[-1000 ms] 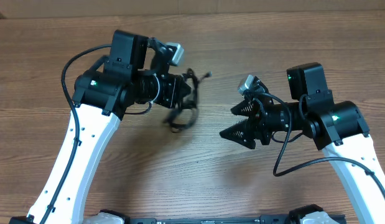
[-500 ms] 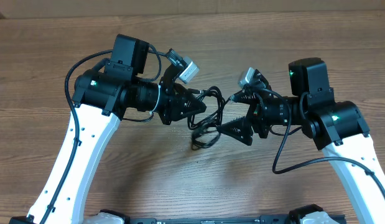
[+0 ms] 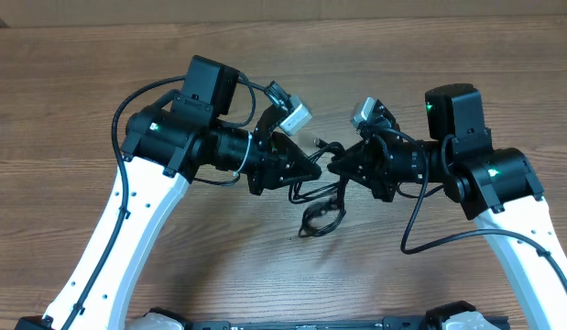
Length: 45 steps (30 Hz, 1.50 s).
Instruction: Untangle cables
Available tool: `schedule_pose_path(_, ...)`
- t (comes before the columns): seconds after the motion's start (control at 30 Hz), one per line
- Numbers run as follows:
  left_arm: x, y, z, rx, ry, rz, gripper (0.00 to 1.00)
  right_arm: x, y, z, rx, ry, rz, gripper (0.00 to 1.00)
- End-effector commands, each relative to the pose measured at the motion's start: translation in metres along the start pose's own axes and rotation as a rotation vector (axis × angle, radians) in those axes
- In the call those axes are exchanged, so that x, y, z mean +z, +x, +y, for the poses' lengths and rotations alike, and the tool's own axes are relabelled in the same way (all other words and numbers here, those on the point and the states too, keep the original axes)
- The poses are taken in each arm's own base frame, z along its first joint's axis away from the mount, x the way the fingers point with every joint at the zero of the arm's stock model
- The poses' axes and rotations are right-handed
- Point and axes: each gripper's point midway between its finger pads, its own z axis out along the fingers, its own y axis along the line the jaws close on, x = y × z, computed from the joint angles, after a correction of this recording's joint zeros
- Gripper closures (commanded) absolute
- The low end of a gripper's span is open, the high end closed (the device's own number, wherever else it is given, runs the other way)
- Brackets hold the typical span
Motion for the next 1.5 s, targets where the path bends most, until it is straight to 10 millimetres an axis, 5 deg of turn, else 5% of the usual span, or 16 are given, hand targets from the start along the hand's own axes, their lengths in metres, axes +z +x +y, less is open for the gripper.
schedule_pose_path(0.0, -0.006, -0.003, 0.017, -0.018, -0.103, 0.003, 0.96, -0.002, -0.002, 0.004, 0.005, -0.008, 0.006, 0.96)
schedule_pose_path(0.27, -0.047, -0.001, 0.095, -0.420, -0.518, -0.088, 0.96, -0.003, 0.018, 0.024, 0.067, -0.095, 0.070, 0.96)
schedule_pose_path(0.47, -0.053, 0.007, 0.106, -0.487, -0.605, -0.087, 0.96, -0.005, 0.015, 0.038, 0.006, -0.173, 0.039, 0.96)
schedule_pose_path(0.5, -0.053, 0.008, 0.105, -0.492, -0.605, -0.083, 0.96, -0.005, 0.014, 0.037, 0.018, -0.169, 0.038, 0.82)
schedule_pose_path(0.53, -0.052, 0.009, 0.104, -0.476, -0.602, -0.072, 0.96, -0.005, 0.014, 0.034, 0.048, -0.151, 0.041, 0.12)
schedule_pose_path(0.57, -0.051, 0.009, 0.102, -0.455, -0.585, -0.063, 0.96, -0.003, 0.016, 0.023, 0.100, -0.093, 0.061, 0.00)
schedule_pose_path(0.8, -0.044, 0.005, 0.092, -0.386, -0.511, -0.050, 0.96, -0.009, 0.036, -0.030, 0.425, 0.251, 0.143, 0.00)
schedule_pose_path(1.47, -0.033, -0.056, 0.038, -0.179, -0.159, -0.220, 0.96, -0.006, 0.036, -0.012, 0.499, 0.152, 0.142, 0.00)
